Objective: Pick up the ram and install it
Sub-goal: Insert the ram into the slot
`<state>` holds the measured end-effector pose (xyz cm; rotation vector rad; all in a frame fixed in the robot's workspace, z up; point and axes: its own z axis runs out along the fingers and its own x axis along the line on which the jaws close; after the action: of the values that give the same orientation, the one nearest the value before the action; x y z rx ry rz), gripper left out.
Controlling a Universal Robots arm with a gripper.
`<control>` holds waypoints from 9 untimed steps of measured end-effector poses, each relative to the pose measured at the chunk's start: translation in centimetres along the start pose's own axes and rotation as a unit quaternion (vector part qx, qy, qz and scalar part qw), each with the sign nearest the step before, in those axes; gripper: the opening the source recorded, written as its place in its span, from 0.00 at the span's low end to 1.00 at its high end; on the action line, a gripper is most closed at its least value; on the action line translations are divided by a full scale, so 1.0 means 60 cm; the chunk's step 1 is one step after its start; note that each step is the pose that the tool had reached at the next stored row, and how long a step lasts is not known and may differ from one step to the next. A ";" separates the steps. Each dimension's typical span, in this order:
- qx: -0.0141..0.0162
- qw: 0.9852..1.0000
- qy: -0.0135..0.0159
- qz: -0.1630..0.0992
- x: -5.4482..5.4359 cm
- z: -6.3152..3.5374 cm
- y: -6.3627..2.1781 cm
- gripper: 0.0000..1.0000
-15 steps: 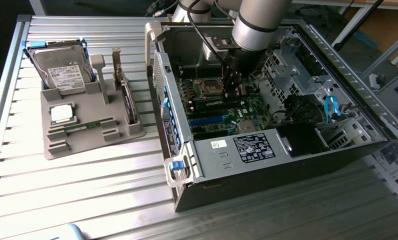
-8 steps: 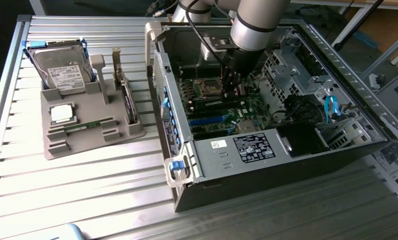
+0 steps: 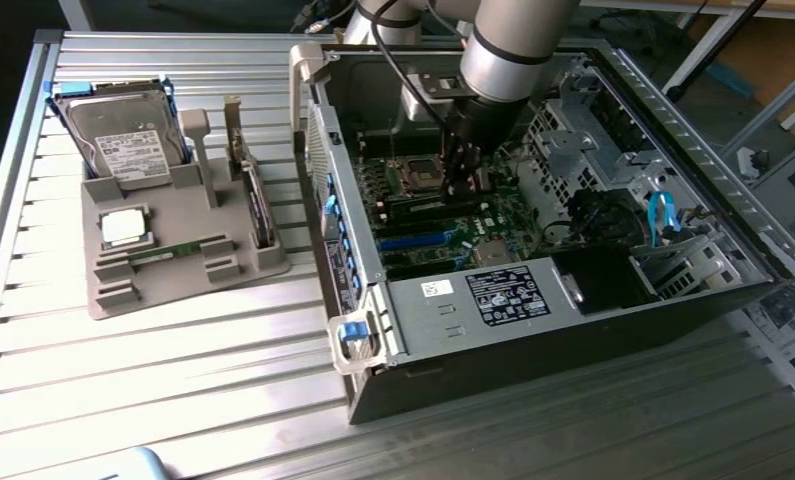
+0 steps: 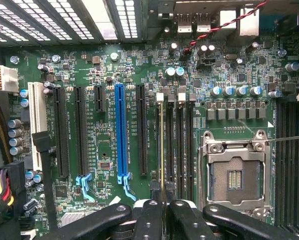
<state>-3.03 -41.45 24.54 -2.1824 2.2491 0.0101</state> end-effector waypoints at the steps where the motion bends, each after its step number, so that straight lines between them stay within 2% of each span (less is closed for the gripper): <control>1: 0.000 1.000 0.000 0.000 0.000 0.000 0.000 0.12; 6: 0.000 1.000 0.000 0.000 -0.001 0.000 0.001 0.12; 9: 0.000 1.000 0.000 0.000 -0.001 0.000 0.006 0.12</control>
<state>-3.38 -41.36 24.53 -2.1826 2.2490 0.0096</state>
